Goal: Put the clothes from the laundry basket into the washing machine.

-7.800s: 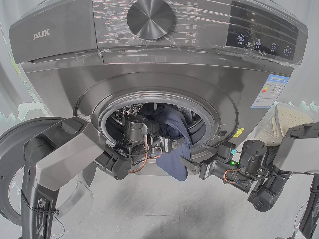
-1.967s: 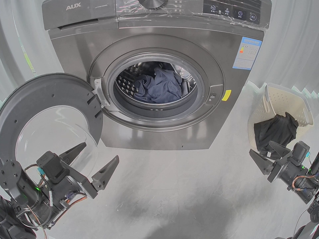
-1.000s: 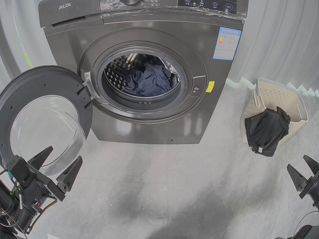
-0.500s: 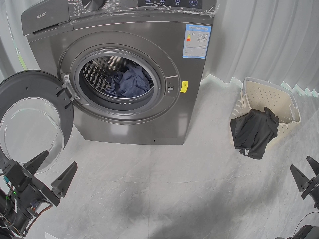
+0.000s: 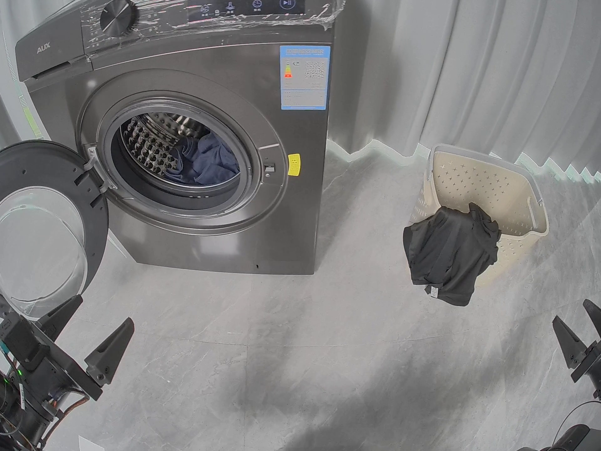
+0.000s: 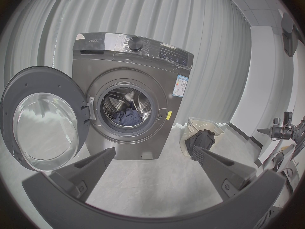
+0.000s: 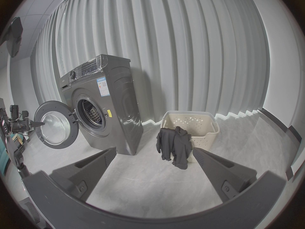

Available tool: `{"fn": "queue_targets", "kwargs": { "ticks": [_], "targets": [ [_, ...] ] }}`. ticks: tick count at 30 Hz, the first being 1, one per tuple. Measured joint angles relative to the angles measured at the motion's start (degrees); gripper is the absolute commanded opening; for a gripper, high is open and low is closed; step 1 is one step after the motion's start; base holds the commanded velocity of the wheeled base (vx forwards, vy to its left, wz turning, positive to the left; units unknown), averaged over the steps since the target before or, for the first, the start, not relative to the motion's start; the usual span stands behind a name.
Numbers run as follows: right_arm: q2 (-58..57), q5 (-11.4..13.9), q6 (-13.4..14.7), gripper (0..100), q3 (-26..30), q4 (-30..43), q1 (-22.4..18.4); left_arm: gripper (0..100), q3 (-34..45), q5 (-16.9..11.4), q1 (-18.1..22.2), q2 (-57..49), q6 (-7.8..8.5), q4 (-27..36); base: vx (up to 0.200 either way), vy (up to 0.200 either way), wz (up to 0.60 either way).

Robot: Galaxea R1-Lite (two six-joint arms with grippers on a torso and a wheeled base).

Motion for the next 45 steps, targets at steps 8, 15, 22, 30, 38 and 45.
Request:
{"fn": "queue_targets", "kwargs": {
  "ticks": [8,15,22,30,38,45],
  "targets": [
    [1.1,0.0,0.1,100,-0.1,0.0,-0.2,100,0.0,-0.1,0.0,-1.5,-0.12,0.0,0.000,-0.200,0.00],
    [3.3,0.0,0.4,100,-0.2,0.0,-0.1,100,0.0,-0.1,0.0,-1.4,-0.17,-0.1,0.000,-0.200,0.00],
    [7.8,0.3,0.8,100,-1.8,-0.3,0.1,100,0.0,-0.3,0.1,-0.8,-0.80,-0.2,0.000,-0.200,0.00],
    [16.4,1.2,1.3,100,-5.7,-2.4,0.5,100,-1.8,-0.4,0.0,2.5,-2.39,-0.3,0.000,-0.200,0.00],
    [24.9,1.4,1.9,100,-7.5,-7.3,2.2,100,-2.2,-0.4,-0.1,4.2,-2.96,-0.4,0.000,-0.050,0.00],
    [30.0,1.4,2.4,100,-7.8,-10.1,4.2,100,-2.3,-0.5,-0.1,4.5,-3.97,-0.4,0.029,-0.029,0.00]
  ]
}}
